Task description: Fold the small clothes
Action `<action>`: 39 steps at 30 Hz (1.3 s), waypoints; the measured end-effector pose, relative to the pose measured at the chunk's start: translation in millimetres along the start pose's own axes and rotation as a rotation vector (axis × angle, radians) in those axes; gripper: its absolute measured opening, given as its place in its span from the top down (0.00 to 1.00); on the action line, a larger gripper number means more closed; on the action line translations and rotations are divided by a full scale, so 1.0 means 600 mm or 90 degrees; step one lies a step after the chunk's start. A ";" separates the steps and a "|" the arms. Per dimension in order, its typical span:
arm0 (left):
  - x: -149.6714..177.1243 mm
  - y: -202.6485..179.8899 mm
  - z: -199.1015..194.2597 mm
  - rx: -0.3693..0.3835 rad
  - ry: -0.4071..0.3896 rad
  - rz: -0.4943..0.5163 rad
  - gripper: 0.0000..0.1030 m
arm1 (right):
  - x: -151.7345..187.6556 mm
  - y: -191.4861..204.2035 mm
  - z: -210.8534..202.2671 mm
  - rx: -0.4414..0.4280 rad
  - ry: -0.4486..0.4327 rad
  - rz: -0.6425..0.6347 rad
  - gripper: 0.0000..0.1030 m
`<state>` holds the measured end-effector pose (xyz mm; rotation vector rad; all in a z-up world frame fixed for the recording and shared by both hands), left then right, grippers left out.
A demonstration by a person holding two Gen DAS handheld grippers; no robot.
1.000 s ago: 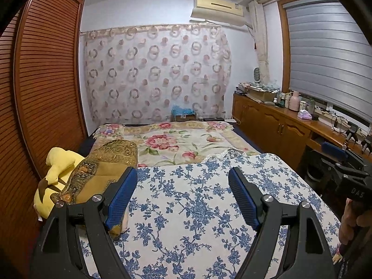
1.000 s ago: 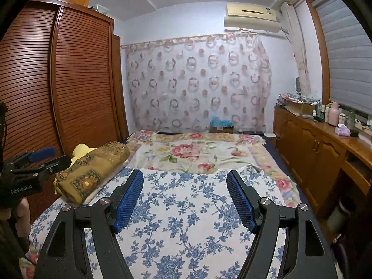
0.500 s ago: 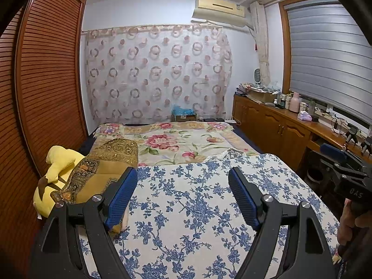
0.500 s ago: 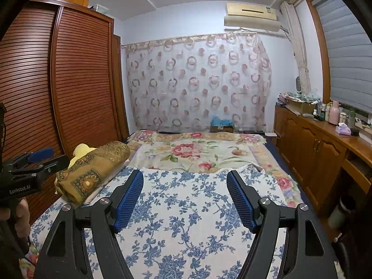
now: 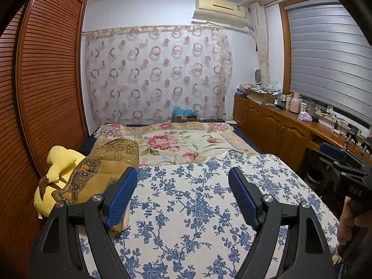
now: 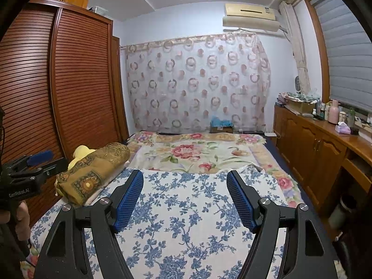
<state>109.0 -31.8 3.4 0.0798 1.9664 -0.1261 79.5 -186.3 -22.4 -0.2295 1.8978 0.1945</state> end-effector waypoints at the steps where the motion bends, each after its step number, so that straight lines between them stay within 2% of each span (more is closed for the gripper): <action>1: 0.000 0.000 0.000 0.000 0.001 0.000 0.21 | 0.001 0.000 0.000 0.000 0.000 0.000 0.26; 39: 0.002 0.009 -0.004 -0.002 -0.002 -0.001 0.21 | 0.000 -0.010 0.000 -0.002 0.004 0.001 0.26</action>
Point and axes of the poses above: each gripper's, at about its wrist camera, not at the fingertips, and z roughly the way its jaws point, y to its left, x to its underside, the point moved 7 cm from there along z, roughly the way its jaws point, and after that the axes turned 6 degrees about x, right-handed, at the moved point
